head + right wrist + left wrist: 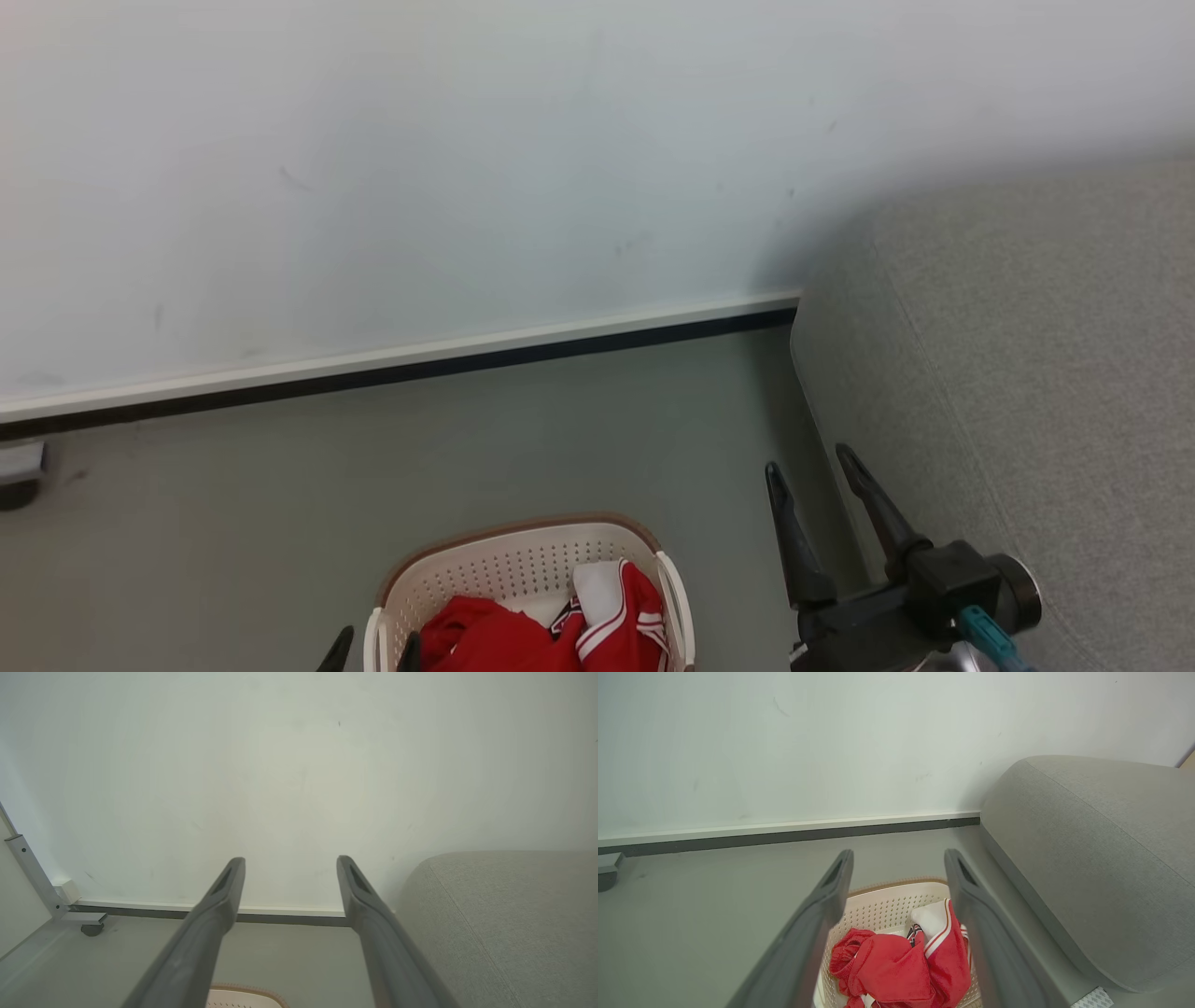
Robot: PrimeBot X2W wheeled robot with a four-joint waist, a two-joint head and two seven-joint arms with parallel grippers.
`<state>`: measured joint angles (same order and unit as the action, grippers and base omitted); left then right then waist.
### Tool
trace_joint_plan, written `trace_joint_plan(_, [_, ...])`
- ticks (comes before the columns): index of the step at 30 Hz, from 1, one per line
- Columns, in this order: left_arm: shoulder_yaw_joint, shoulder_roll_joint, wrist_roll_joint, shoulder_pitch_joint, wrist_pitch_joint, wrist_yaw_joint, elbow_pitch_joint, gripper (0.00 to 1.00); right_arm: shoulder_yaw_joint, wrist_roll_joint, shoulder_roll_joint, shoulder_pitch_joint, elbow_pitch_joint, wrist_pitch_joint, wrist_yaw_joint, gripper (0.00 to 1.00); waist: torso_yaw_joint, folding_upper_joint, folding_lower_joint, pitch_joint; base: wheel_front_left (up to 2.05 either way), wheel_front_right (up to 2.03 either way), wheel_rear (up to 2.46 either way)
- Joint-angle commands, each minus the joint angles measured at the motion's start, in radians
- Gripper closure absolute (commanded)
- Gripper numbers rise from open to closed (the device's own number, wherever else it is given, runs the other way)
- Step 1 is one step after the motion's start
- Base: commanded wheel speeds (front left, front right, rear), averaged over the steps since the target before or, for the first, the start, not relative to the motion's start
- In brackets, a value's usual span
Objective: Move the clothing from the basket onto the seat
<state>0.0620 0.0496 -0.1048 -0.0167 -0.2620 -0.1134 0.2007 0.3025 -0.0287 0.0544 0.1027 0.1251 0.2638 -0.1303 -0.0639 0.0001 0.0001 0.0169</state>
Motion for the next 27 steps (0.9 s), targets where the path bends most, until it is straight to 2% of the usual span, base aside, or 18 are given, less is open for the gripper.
trace_joint_plan(1, [0.007, 0.002, 0.01, 0.017, -0.005, -0.007, 0.023, 0.0, 0.008, 0.0, -0.002, 0.016, -0.007, 0.001, -0.001, 0.0, -0.015, -0.0001, -0.0001, 0.032, 0.0, 0.0, 0.0])
trace_joint_plan(10, [0.097, 0.009, 0.008, 0.156, -0.005, -0.016, 0.125, 0.0, 0.01, 0.003, -0.004, 0.115, -0.093, 0.001, -0.001, 0.0, -0.045, -0.0001, -0.0001, 0.2, 0.0, 0.0, 0.0])
trace_joint_plan(17, [0.207, 0.049, -0.027, 0.305, -0.005, -0.017, 0.197, 0.0, 0.022, -0.006, -0.005, 0.213, -0.175, 0.0, -0.001, 0.0, -0.073, -0.0001, -0.0001, 0.366, 0.0, 0.0, 0.0])
trace_joint_plan(27, [0.326, 0.09, -0.072, 0.486, -0.005, -0.017, 0.312, 0.0, 0.021, -0.002, -0.005, 0.307, -0.268, 0.0, -0.001, 0.0, -0.1, -0.0001, -0.0001, 0.541, 0.0, 0.0, 0.0])
